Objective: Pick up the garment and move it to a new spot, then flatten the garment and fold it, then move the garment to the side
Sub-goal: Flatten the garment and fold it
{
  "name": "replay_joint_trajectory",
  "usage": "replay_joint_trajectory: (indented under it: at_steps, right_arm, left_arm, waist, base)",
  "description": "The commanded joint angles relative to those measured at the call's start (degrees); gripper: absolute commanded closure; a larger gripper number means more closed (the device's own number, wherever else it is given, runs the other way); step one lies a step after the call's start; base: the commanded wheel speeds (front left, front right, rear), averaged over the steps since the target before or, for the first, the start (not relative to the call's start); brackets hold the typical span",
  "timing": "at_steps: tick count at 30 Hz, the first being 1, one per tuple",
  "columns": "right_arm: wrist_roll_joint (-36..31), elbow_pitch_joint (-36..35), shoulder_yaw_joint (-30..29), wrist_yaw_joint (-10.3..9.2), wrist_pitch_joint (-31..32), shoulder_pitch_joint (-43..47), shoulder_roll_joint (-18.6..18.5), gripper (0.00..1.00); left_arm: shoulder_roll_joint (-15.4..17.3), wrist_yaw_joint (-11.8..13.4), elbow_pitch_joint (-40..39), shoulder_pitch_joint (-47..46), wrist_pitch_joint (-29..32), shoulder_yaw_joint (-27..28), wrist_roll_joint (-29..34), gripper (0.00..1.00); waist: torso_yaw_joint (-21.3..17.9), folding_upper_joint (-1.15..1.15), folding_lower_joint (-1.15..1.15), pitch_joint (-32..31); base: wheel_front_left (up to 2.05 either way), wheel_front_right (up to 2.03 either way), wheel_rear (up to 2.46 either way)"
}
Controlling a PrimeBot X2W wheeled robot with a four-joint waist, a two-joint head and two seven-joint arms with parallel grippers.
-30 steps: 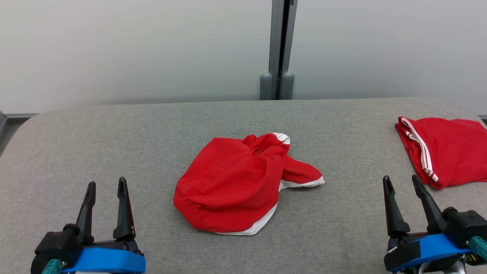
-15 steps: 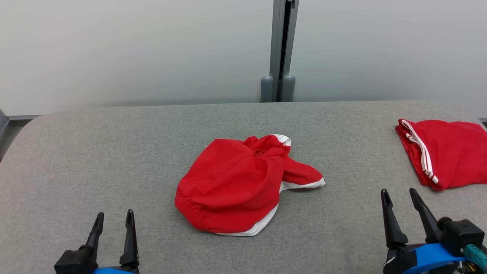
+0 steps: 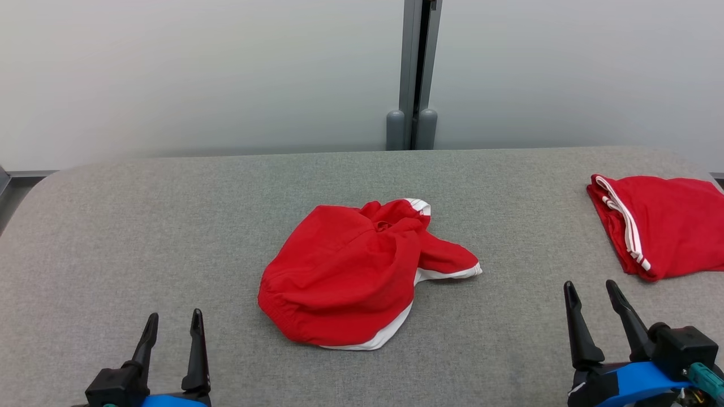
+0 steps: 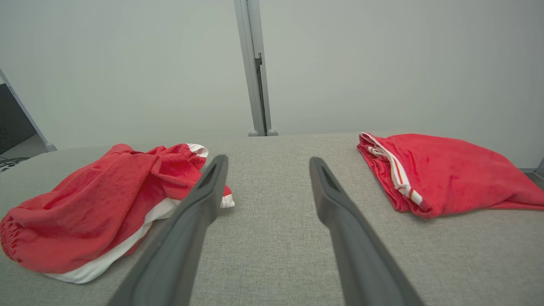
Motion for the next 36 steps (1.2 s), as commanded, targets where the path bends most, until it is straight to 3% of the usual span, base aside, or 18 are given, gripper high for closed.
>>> replay_joint_trajectory:
  at_steps: [1,10,17,28,36]
  right_arm:
    - [0.0,0.0,0.1,0.01,-0.3,-0.2,-0.1,0.0]
    - [0.7,0.0,1.6,0.01,-0.2,-1.2,-0.1,0.0]
    - [1.0,0.0,3.2,0.01,-0.5,-2.5,-0.1,0.0]
    - [2.1,1.2,4.6,0.01,-1.7,-3.8,-0.1,0.0]
    - [1.6,1.7,4.4,0.01,-2.1,-4.4,-0.1,0.0]
  left_arm:
    - [-0.2,-0.4,0.2,-0.9,-0.2,0.1,0.5,0.0]
    - [-1.5,-1.8,4.0,-3.1,1.2,-2.2,-2.2,0.0]
    - [-2.0,-2.6,9.2,-7.0,5.5,-5.3,-6.0,0.0]
    - [-1.5,-2.9,12.9,-9.2,7.5,-5.7,-9.7,0.0]
    - [-1.7,-0.3,14.8,-9.8,9.6,-4.8,-10.9,0.0]
  waist:
    - [0.0,0.0,0.0,0.1]
    - [-1.0,0.0,0.0,1.6]
    - [-3.8,0.0,0.0,3.3]
    - [-8.4,0.0,0.0,5.8]
    - [-9.4,0.0,0.0,6.4]
  base:
    - [0.0,0.0,0.0]
    - [0.0,0.0,0.0]
    - [0.0,0.0,0.0]
    - [0.0,0.0,0.0]
    - [0.0,0.0,0.0]
